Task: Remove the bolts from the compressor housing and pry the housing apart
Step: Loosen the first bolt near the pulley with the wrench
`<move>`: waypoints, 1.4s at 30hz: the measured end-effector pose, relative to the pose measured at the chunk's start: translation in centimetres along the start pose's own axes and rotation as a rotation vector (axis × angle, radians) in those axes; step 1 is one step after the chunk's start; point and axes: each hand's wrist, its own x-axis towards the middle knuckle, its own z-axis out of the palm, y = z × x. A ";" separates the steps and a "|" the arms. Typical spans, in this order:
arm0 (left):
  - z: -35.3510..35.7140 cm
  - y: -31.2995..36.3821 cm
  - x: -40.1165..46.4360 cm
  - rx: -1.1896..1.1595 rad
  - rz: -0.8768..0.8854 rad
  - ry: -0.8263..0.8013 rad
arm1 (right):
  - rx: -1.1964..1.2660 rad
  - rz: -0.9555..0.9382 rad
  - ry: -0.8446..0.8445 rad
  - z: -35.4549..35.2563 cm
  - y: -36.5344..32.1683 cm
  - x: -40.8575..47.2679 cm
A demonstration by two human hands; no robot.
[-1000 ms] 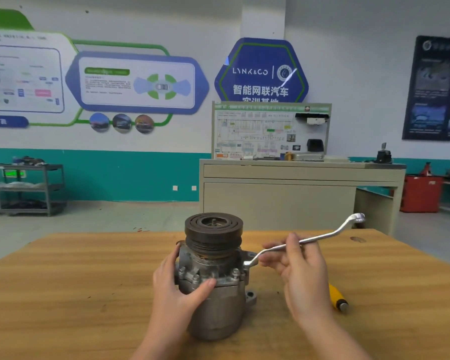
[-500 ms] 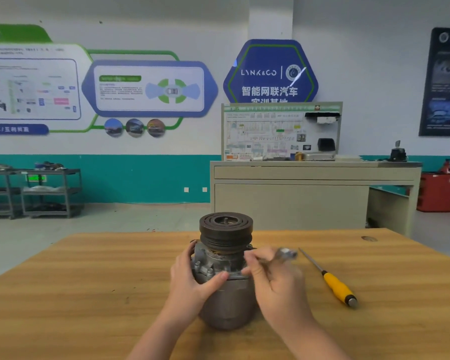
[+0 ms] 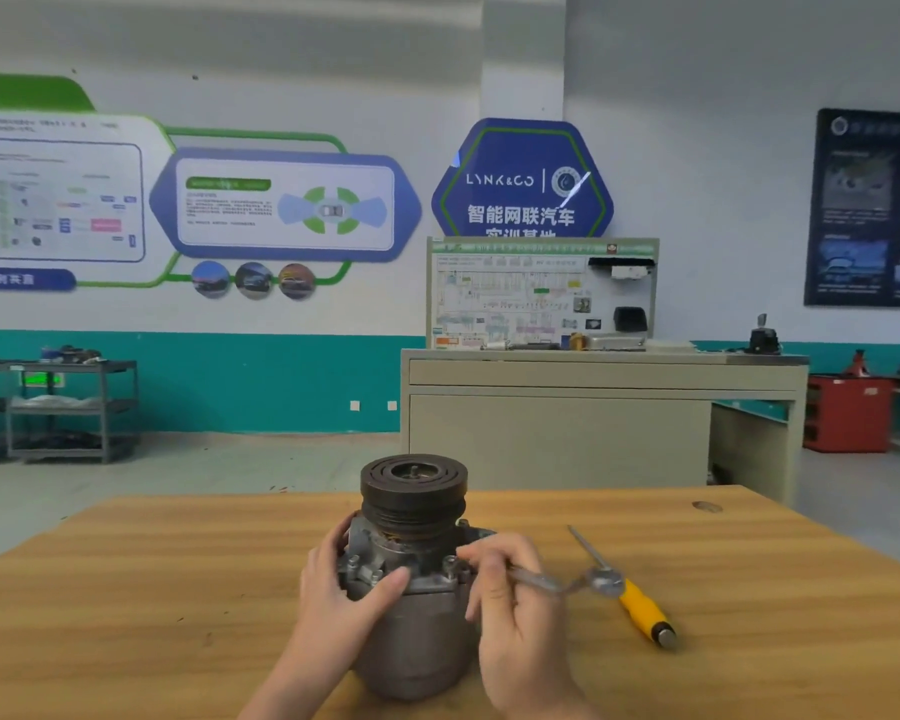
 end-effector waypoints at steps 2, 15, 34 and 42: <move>0.0 0.0 0.1 -0.011 -0.009 -0.011 | 0.180 0.227 0.144 0.4 0.4 0.4; -1.7 1.7 0.2 0.091 -0.026 -0.168 | 0.839 1.143 0.298 -1.6 2.2 5.0; -1.1 1.8 -0.1 0.026 0.015 -0.184 | -0.065 0.061 0.064 -1.5 -0.8 1.1; -1.3 1.2 0.6 0.010 0.029 -0.249 | -0.192 -0.219 -0.003 -2.5 0.2 0.5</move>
